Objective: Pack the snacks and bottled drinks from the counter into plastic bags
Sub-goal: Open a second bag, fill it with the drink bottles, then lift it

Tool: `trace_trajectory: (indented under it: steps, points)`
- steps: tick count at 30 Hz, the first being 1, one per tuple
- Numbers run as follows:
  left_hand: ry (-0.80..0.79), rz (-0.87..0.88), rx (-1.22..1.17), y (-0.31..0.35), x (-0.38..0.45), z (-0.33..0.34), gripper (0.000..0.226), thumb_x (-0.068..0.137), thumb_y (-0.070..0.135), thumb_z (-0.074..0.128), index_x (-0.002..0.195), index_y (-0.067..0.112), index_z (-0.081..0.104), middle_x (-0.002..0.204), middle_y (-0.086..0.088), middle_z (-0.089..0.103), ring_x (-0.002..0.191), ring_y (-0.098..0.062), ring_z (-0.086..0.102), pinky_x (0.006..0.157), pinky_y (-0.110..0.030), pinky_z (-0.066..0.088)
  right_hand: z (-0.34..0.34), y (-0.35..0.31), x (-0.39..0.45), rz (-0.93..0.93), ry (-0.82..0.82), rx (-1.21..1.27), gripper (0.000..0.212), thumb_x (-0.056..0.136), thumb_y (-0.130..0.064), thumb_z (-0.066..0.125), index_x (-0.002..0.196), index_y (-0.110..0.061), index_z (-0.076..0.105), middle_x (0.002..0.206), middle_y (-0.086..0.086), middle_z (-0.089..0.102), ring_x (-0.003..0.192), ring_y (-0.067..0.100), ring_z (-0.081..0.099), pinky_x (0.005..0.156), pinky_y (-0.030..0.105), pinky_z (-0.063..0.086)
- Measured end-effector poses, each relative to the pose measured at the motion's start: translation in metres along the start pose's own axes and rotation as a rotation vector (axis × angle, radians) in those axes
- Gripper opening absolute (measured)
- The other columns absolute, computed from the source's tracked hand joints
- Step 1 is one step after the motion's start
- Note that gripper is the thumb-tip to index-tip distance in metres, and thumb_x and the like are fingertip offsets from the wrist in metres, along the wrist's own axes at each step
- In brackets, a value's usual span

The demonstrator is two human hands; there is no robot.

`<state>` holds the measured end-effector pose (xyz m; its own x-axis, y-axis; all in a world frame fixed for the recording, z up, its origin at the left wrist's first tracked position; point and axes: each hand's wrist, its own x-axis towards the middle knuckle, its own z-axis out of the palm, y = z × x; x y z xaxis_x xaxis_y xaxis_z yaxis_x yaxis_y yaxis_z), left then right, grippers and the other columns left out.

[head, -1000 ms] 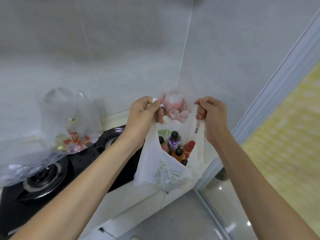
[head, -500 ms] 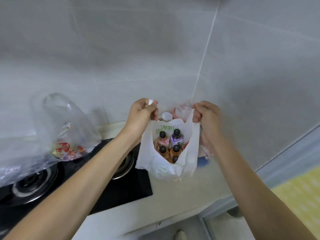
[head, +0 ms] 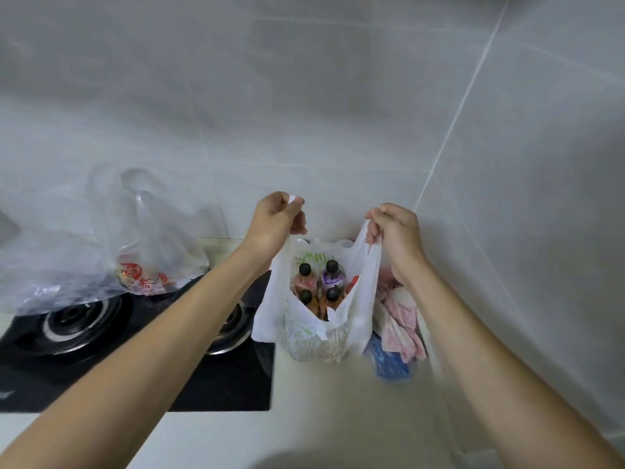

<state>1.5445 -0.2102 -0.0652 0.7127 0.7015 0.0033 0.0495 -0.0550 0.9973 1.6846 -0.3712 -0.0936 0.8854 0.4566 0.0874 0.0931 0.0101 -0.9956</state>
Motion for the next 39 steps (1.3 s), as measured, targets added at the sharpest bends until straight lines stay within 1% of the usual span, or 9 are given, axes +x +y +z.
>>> trace_trajectory:
  steps: [3,6,14,17,22,26,30,34,39]
  points:
    - [-0.053,-0.003,0.045,-0.009,0.001,-0.003,0.02,0.108,0.013,0.048,0.101,0.0,0.062,0.065,-0.002,0.065,0.057,-0.014,0.064,0.072,-0.034,0.058,-0.002,0.012,0.002,0.01,-0.049,-0.055,0.024,0.103,0.0,0.049,0.084,0.007,0.061,0.057,0.012,0.052,0.05,0.017,0.049,0.056,0.023,0.044]
    - [-0.098,0.028,0.058,-0.017,0.0,-0.003,0.021,0.11,0.012,0.043,0.102,0.0,0.059,0.068,-0.009,0.061,0.055,-0.014,0.063,0.067,-0.028,0.058,-0.003,0.022,0.0,0.006,-0.037,-0.057,0.027,0.104,-0.002,0.05,0.084,0.016,0.057,0.061,0.017,0.053,0.055,0.021,0.051,0.057,0.021,0.045]
    - [-0.112,-0.012,0.059,-0.032,0.003,-0.011,0.02,0.109,0.011,0.043,0.102,0.002,0.059,0.069,-0.014,0.064,0.059,-0.017,0.062,0.062,-0.023,0.055,-0.005,0.026,-0.009,0.01,-0.032,-0.123,0.025,0.102,-0.002,0.052,0.087,0.016,0.06,0.061,0.008,0.06,0.057,0.017,0.059,0.062,0.022,0.052]
    - [-0.143,-0.041,0.072,-0.041,0.0,-0.012,0.022,0.109,0.012,0.043,0.1,0.001,0.06,0.071,-0.017,0.067,0.062,-0.02,0.062,0.064,-0.024,0.056,-0.006,0.028,-0.013,0.015,-0.039,-0.174,0.024,0.101,-0.003,0.056,0.083,0.013,0.062,0.064,0.009,0.065,0.062,0.019,0.062,0.07,0.026,0.054]
    - [-0.212,-0.058,0.172,-0.068,-0.012,-0.017,0.031,0.11,0.015,0.043,0.097,-0.009,0.06,0.07,-0.012,0.072,0.062,-0.018,0.063,0.065,-0.019,0.05,-0.007,0.037,-0.025,0.034,-0.027,-0.248,0.019,0.098,-0.005,0.061,0.081,-0.003,0.067,0.071,0.009,0.07,0.065,0.012,0.064,0.069,0.019,0.05]
    - [-0.184,-0.057,0.165,-0.084,-0.02,-0.023,0.031,0.11,0.016,0.044,0.099,-0.012,0.055,0.059,-0.006,0.063,0.062,-0.029,0.059,0.067,-0.022,0.051,-0.006,0.046,-0.036,0.039,-0.027,-0.282,0.015,0.099,-0.008,0.064,0.087,-0.001,0.069,0.074,0.013,0.071,0.068,0.012,0.067,0.075,0.024,0.054]
    - [-0.169,-0.058,0.195,-0.086,-0.022,-0.028,0.027,0.107,0.018,0.049,0.096,-0.004,0.06,0.066,-0.013,0.069,0.063,-0.023,0.064,0.071,-0.028,0.05,-0.003,0.052,-0.048,0.047,-0.04,-0.276,0.011,0.1,-0.006,0.062,0.093,0.0,0.069,0.073,0.006,0.072,0.07,0.012,0.069,0.075,0.025,0.057]
    - [-0.128,0.023,0.443,-0.084,-0.026,-0.032,0.028,0.104,0.028,0.053,0.089,0.007,0.062,0.068,-0.001,0.074,0.06,-0.006,0.064,0.062,-0.025,0.046,0.0,0.052,-0.055,0.035,-0.083,-0.313,0.012,0.1,-0.006,0.06,0.091,-0.007,0.068,0.075,0.002,0.074,0.074,0.011,0.07,0.077,0.025,0.056]
    - [-0.05,0.179,0.767,-0.079,-0.032,-0.043,0.026,0.1,0.045,0.053,0.093,0.021,0.06,0.073,0.008,0.069,0.077,-0.02,0.067,0.07,-0.038,0.055,0.001,0.044,-0.054,-0.041,-0.103,-0.339,0.007,0.099,-0.01,0.063,0.094,-0.012,0.068,0.08,0.001,0.075,0.08,0.013,0.072,0.086,0.031,0.058]
